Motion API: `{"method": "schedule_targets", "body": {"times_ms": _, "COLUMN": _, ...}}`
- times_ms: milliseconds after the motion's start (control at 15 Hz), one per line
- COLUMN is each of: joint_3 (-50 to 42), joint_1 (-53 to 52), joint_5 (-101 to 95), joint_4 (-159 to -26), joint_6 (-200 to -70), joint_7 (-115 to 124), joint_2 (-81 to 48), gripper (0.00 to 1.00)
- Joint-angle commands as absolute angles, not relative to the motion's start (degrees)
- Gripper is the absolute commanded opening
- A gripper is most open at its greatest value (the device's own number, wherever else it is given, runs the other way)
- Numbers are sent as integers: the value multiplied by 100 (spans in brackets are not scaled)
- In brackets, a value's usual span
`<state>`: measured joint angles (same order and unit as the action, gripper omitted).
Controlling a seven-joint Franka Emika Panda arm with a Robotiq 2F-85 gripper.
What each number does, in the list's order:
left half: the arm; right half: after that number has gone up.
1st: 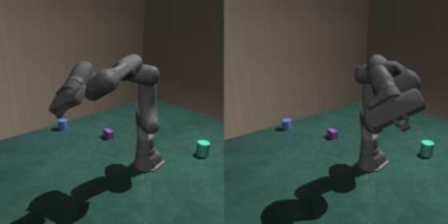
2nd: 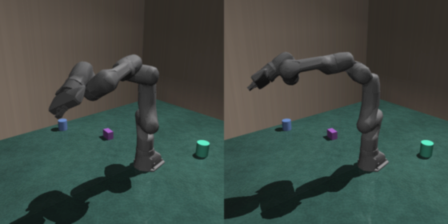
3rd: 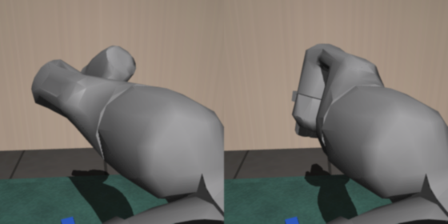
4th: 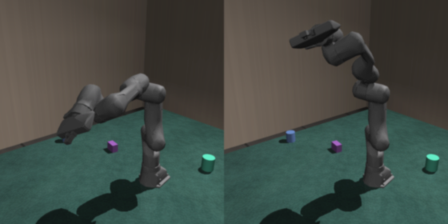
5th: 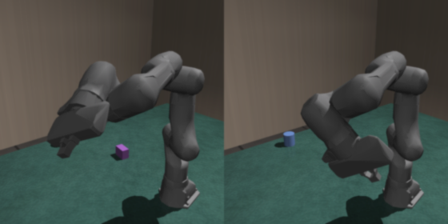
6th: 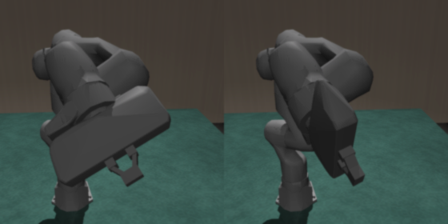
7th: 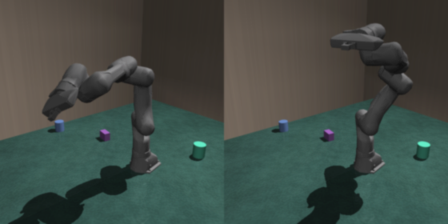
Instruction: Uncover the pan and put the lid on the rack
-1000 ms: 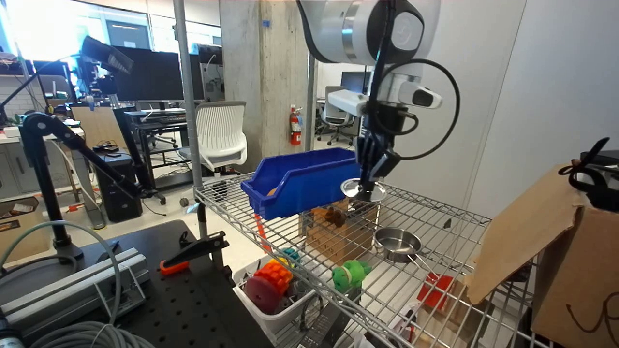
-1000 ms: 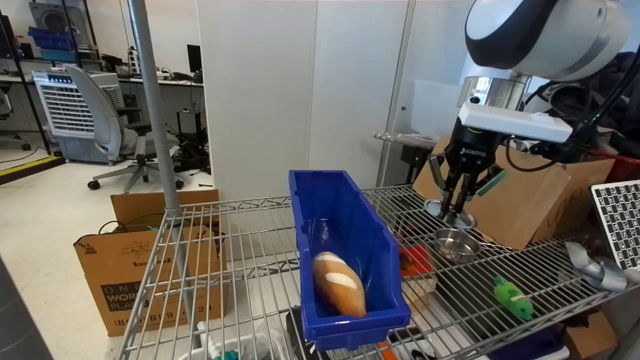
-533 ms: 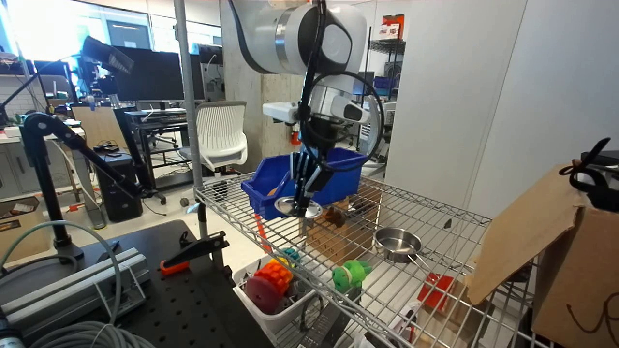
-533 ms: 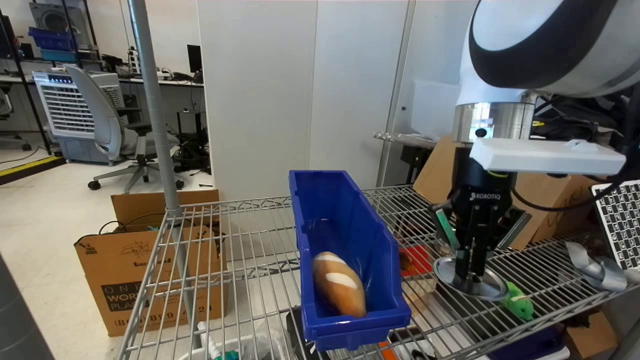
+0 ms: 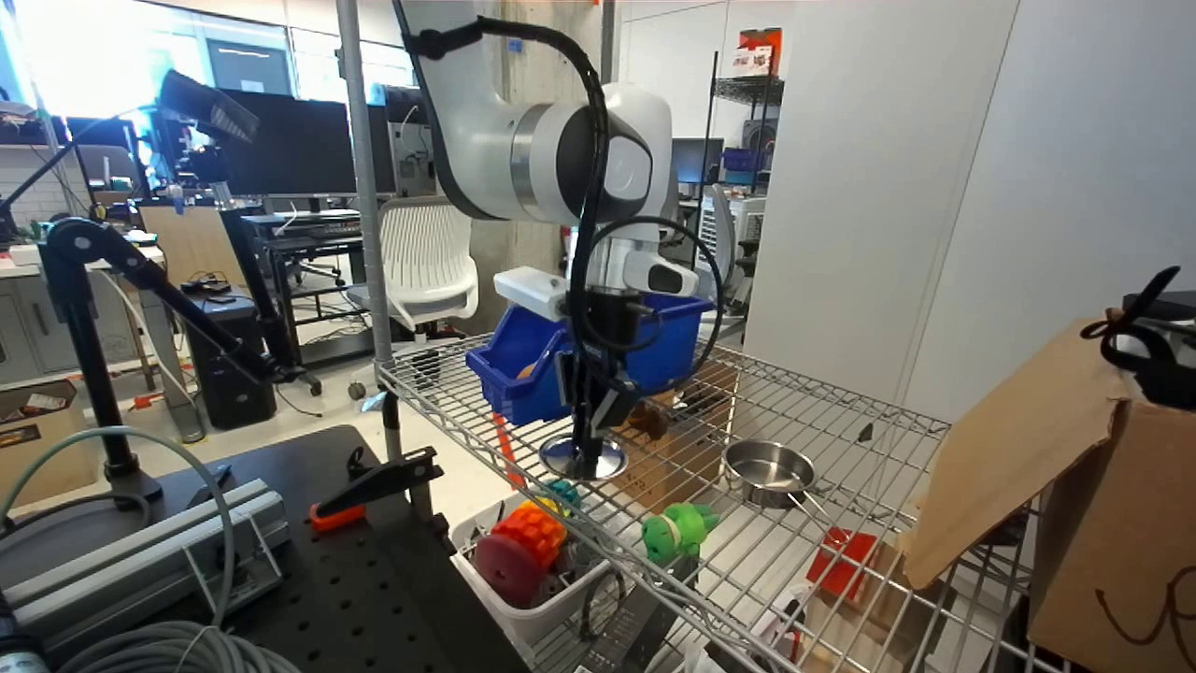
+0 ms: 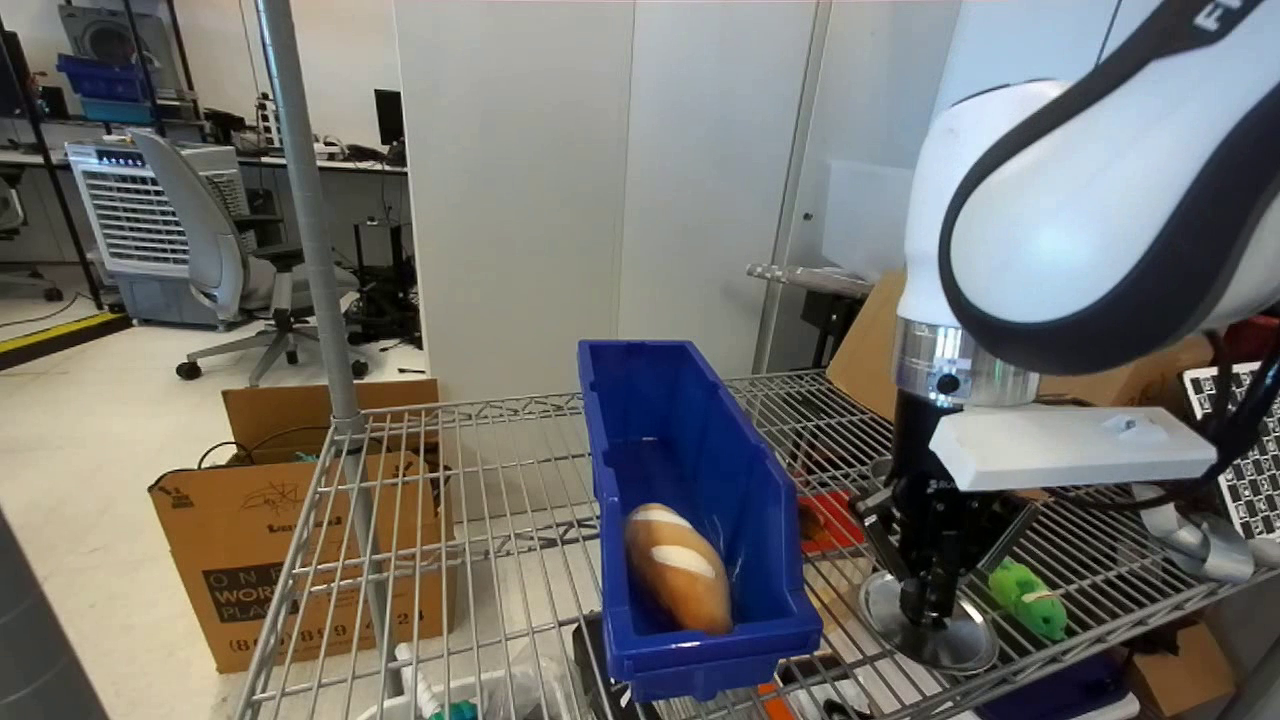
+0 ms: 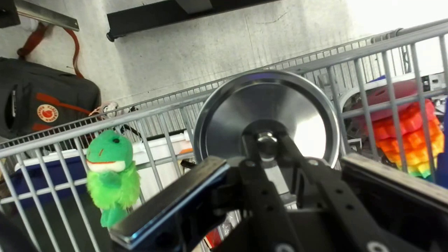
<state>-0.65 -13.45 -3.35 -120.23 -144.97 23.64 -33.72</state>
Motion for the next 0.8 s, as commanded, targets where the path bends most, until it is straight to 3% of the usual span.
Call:
{"method": "schedule_targets", "body": {"times_ms": 0, "joint_3": -298, "joint_1": -1479, "joint_5": -421, "joint_4": -11885, "joint_6": -15189, "joint_7": 2492, "joint_2": -3743, "gripper": 5}}
{"method": "schedule_targets", "body": {"times_ms": 200, "joint_3": -422, "joint_1": -1555, "joint_5": -377, "joint_4": -11800, "joint_6": -15461, "joint_7": 2465, "joint_2": -3962, "gripper": 5}}
{"method": "schedule_targets", "body": {"times_ms": 267, "joint_3": -434, "joint_1": -1565, "joint_5": -356, "joint_4": -11802, "joint_6": -15441, "joint_7": 2437, "joint_2": -3982, "gripper": 45}}
{"method": "schedule_targets", "body": {"times_ms": 400, "joint_3": -285, "joint_1": -1453, "joint_5": -265, "joint_4": -11975, "joint_6": -15169, "joint_7": 2233, "joint_2": -3703, "gripper": 53}}
{"method": "schedule_targets", "body": {"times_ms": 733, "joint_3": -74, "joint_1": -1192, "joint_5": -83, "joint_4": -12739, "joint_6": -14739, "joint_7": 1888, "joint_2": -2423, "gripper": 89}}
